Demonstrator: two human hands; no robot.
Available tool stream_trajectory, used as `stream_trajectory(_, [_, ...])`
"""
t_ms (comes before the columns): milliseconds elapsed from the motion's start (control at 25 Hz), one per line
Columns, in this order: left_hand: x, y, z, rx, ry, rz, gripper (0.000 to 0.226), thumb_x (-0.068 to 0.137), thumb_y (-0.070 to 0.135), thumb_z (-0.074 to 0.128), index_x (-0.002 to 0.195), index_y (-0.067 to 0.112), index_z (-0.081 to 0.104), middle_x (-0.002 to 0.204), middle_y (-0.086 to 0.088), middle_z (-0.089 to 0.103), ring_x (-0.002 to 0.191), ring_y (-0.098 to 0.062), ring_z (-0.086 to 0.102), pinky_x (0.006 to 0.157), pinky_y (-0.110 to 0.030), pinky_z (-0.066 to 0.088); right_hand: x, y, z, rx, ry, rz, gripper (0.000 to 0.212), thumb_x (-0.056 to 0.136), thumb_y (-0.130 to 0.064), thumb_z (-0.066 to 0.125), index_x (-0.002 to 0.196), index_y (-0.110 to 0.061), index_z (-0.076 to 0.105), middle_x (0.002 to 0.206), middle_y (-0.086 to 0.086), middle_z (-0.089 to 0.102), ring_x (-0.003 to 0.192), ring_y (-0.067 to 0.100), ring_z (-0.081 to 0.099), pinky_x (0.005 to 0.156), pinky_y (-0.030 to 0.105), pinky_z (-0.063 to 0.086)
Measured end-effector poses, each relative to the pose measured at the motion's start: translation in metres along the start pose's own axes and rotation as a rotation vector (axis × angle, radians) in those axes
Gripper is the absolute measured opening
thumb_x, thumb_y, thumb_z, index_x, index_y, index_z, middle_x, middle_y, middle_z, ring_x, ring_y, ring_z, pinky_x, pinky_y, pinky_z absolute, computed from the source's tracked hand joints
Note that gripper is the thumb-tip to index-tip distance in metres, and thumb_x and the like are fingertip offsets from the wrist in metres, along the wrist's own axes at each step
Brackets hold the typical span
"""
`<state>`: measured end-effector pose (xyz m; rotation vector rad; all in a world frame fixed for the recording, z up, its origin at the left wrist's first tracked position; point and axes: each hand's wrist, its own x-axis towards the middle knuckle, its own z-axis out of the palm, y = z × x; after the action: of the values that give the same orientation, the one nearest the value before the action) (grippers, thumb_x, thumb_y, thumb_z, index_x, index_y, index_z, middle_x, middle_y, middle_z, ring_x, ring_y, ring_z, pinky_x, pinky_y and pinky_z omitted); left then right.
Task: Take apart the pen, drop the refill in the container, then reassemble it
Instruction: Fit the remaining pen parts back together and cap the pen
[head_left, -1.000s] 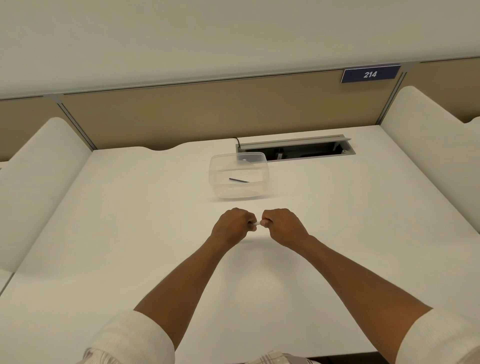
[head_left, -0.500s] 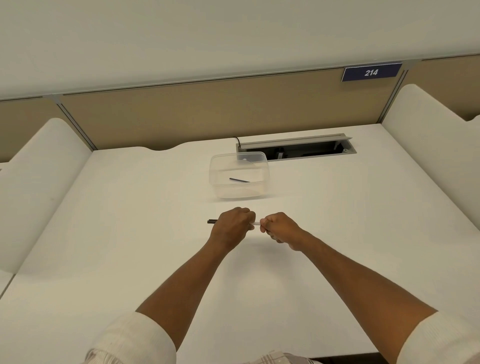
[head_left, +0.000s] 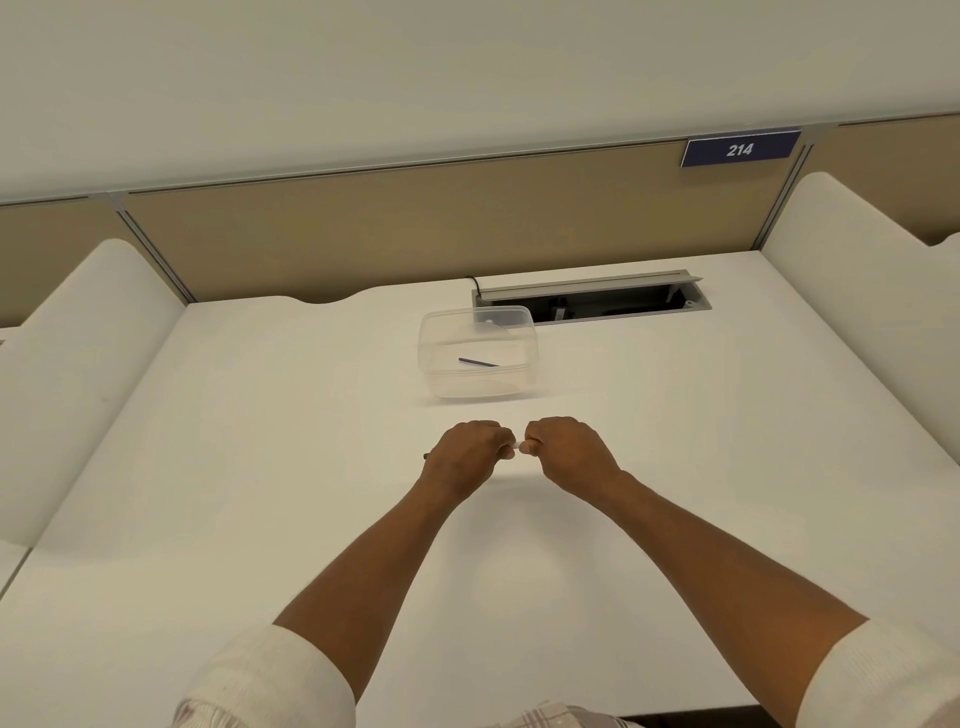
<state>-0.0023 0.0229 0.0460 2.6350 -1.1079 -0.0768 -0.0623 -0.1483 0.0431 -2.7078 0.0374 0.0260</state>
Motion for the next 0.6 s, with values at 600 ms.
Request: stream_trajectory(600, [-0.006,0.000,-0.007,0.085,0.030,-0.018,0.008,0.087,0.017,0.068,0.087,0.011,0.062,0.084,-0.004,0.064,0.078,-0.026,0.059,0.059,-0.036,0.044,-0.003,-0.013,0.002,0.305,-0.168,0.141,0.033,0.099,-0.031,0.049,0.077,-0.011,0.064,0.072,0.000,0.059,0.066,0.020,0.053,0.058,0.029,0.039])
